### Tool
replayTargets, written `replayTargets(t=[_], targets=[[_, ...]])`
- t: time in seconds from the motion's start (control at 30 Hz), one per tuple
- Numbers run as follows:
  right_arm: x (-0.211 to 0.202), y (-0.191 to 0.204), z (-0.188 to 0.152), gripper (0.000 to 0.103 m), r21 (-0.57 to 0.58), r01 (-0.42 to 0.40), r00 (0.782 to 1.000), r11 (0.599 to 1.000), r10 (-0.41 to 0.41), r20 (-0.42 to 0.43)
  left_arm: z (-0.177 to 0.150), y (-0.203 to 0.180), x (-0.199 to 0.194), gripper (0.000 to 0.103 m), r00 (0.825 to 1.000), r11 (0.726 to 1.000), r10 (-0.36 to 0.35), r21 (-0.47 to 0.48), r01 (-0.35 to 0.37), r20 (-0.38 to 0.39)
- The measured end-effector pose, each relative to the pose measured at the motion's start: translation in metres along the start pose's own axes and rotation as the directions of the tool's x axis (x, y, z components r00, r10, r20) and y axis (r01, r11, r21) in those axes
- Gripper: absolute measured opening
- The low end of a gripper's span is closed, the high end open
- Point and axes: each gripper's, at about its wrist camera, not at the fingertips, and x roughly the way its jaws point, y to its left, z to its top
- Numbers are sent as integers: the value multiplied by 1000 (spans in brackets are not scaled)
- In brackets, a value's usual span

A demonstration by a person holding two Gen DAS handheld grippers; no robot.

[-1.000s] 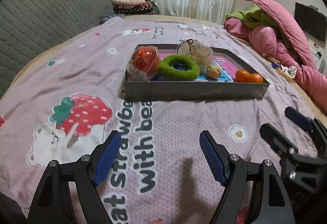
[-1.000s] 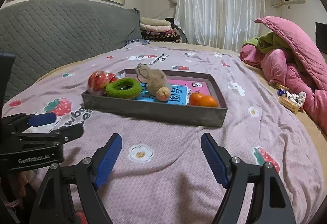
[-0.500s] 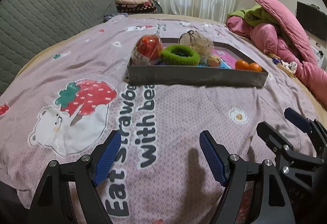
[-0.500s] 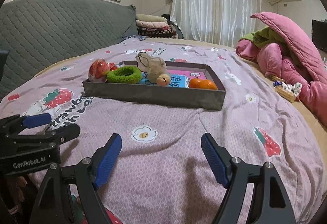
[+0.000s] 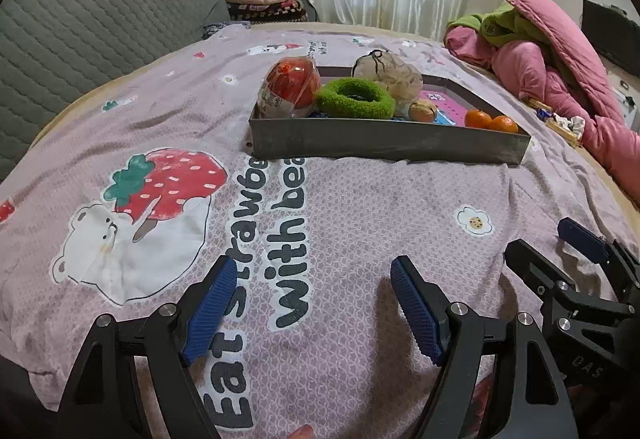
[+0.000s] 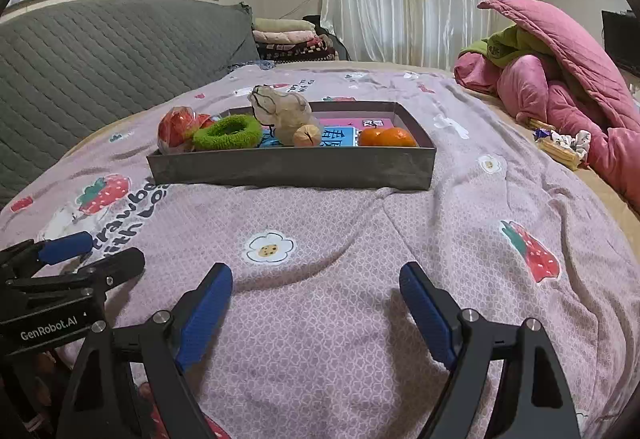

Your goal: Organize objects

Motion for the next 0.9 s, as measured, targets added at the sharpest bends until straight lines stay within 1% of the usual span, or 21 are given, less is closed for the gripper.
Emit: replayTargets(t=[0.43,0.7,0.9], targets=[[1,10,0,85,-56,-3,1000,998,4,16,1,1,6,80,1000,1000,0,-8,0,-8],[3,8,0,85,-48,-3,1000,999,3,7,0,-1,7,80,1000,1000,1,-4,-1,-8],[1,6,0,85,-42,-2,1000,999,3,16,-1,-2,7,80,1000,1000,3,1,-3,-6]])
